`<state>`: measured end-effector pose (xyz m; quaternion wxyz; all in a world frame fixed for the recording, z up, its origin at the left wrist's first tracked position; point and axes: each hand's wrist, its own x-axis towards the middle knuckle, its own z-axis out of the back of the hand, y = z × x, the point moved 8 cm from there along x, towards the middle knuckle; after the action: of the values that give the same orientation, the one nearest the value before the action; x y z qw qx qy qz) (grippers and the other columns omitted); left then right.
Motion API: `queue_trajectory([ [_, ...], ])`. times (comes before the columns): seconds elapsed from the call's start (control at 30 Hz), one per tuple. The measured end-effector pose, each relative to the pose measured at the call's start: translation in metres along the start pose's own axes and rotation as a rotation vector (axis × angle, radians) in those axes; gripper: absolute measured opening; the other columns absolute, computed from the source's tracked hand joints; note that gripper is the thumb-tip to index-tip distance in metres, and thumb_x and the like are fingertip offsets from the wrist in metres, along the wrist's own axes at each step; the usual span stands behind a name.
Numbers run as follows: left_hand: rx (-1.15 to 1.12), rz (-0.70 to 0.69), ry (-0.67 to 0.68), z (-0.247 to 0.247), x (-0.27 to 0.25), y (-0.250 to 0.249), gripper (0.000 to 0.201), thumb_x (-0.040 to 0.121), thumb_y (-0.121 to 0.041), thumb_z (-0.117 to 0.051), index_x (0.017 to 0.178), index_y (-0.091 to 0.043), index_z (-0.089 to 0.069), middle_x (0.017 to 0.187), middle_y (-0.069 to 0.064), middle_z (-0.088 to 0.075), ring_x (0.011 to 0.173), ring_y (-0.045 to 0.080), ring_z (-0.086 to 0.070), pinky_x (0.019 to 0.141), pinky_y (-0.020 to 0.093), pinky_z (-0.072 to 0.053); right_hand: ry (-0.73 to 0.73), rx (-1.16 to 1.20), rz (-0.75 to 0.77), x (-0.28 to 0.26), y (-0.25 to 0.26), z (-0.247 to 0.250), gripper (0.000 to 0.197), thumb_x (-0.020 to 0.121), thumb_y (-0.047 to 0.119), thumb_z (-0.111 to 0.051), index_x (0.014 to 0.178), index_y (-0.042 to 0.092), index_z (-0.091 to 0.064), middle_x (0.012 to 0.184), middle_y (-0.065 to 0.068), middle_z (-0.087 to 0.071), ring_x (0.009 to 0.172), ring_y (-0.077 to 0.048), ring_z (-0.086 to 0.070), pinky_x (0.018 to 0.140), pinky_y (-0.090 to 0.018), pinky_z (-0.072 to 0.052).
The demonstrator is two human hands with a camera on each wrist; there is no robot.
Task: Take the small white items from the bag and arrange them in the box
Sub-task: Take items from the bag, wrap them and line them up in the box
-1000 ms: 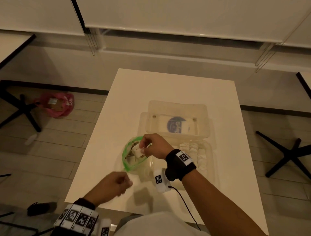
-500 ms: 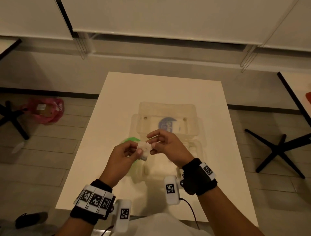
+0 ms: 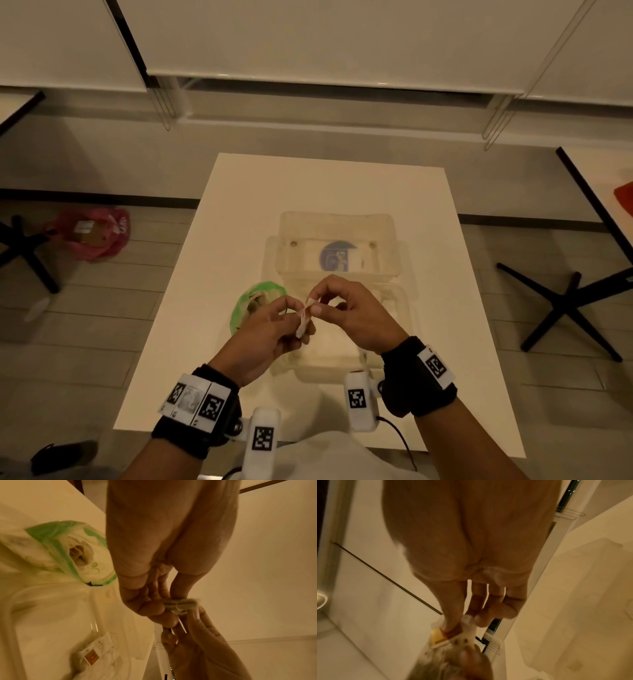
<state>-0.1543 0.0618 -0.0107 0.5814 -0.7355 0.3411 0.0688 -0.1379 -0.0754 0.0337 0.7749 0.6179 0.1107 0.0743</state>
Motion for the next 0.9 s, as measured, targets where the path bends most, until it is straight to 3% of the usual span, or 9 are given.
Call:
queue_trajectory([
  [0.13, 0.123, -0.116, -0.066, -0.001, -0.006, -0.016, 0.029, 0.102, -0.030, -0.049, 0.090, -0.021, -0.074, 0.094, 0.000, -0.072, 0.086, 0.011, -0.064, 0.076, 0.030, -0.047, -0.036, 0.019, -0.040, 0.000, -0.006, 0.004, 0.006, 0.088, 0.007, -0.071, 0.094, 0.009, -0.068, 0.078, 0.001, -0.063, 0.073, -0.009, -0.056, 0.070, -0.020, -0.044],
  [0.2, 0.206, -0.218, -0.074, -0.001, -0.010, -0.026, 0.025, 0.100, -0.024, -0.053, 0.086, -0.020, -0.073, 0.087, -0.006, -0.070, 0.079, 0.006, -0.061, 0.070, 0.026, -0.046, -0.058, 0.033, -0.051, -0.001, -0.005, 0.006, 0.011, 0.087, 0.008, -0.072, 0.096, 0.010, -0.068, 0.076, 0.002, -0.062, 0.071, -0.008, -0.057, 0.069, -0.022, -0.046],
  [0.27, 0.294, -0.297, -0.096, 0.000, -0.010, -0.032, 0.009, 0.096, -0.011, -0.062, 0.091, -0.010, -0.069, 0.081, -0.008, -0.067, 0.072, 0.006, -0.058, 0.065, 0.023, -0.045, -0.081, 0.058, -0.049, -0.002, -0.001, 0.007, 0.011, 0.088, 0.004, -0.069, 0.098, 0.008, -0.067, 0.075, 0.001, -0.063, 0.067, -0.007, -0.058, 0.065, -0.017, -0.045],
  [0.33, 0.294, -0.325, -0.146, 0.005, -0.007, -0.032, 0.001, 0.093, -0.004, -0.066, 0.094, -0.004, -0.067, 0.078, -0.005, -0.065, 0.072, 0.009, -0.059, 0.064, 0.024, -0.047, -0.115, 0.082, -0.045, -0.004, 0.002, 0.009, 0.010, 0.091, 0.000, -0.063, 0.099, 0.005, -0.066, 0.074, 0.001, -0.063, 0.065, -0.007, -0.057, 0.061, -0.013, -0.043],
  [0.43, 0.232, -0.349, -0.194, 0.006, -0.008, -0.033, 0.003, 0.091, -0.002, -0.067, 0.093, -0.005, -0.068, 0.076, 0.003, -0.065, 0.072, 0.013, -0.060, 0.063, 0.025, -0.050, -0.200, 0.099, -0.051, -0.006, 0.003, 0.015, 0.009, 0.093, 0.002, -0.061, 0.096, 0.009, -0.066, 0.081, 0.003, -0.066, 0.068, -0.009, -0.059, 0.062, -0.015, -0.044],
  [0.6, 0.151, -0.407, -0.273, 0.009, -0.010, -0.034, 0.012, 0.089, -0.001, -0.069, 0.100, 0.003, -0.066, 0.075, 0.011, -0.065, 0.070, 0.017, -0.062, 0.068, 0.028, -0.054, -0.379, -0.055, -0.070, -0.017, 0.004, 0.023, 0.012, 0.087, 0.025, -0.073, 0.081, 0.021, -0.064, 0.092, 0.007, -0.065, 0.077, -0.006, -0.062, 0.069, -0.022, -0.045],
  [0.67, 0.144, -0.436, -0.294, 0.009, -0.011, -0.037, 0.013, 0.088, -0.002, -0.070, 0.100, 0.002, -0.066, 0.076, 0.015, -0.067, 0.071, 0.018, -0.065, 0.070, 0.029, -0.056, -0.395, -0.068, -0.058, -0.020, 0.007, 0.020, 0.014, 0.084, 0.029, -0.076, 0.083, 0.024, -0.063, 0.096, 0.008, -0.063, 0.080, -0.005, -0.062, 0.070, -0.024, -0.046],
  [0.77, 0.145, -0.461, -0.333, 0.011, -0.013, -0.039, 0.011, 0.087, -0.002, -0.072, 0.097, -0.002, -0.067, 0.072, 0.010, -0.066, 0.070, 0.022, -0.065, 0.072, 0.032, -0.057, -0.484, -0.076, -0.016, -0.024, 0.013, 0.025, 0.022, 0.082, 0.028, -0.078, 0.091, 0.031, -0.058, 0.104, 0.009, -0.059, 0.084, -0.007, -0.063, 0.067, -0.023, -0.046],
  [0.9, 0.145, -0.469, -0.341, 0.011, -0.014, -0.040, 0.014, 0.085, -0.003, -0.074, 0.097, -0.004, -0.067, 0.074, 0.014, -0.068, 0.072, 0.026, -0.067, 0.076, 0.039, -0.059, -0.434, -0.127, -0.012, -0.022, 0.019, 0.020, 0.012, 0.081, 0.028, -0.078, 0.085, 0.029, -0.067, 0.105, 0.010, -0.056, 0.090, -0.006, -0.060, 0.069, -0.018, -0.040],
])
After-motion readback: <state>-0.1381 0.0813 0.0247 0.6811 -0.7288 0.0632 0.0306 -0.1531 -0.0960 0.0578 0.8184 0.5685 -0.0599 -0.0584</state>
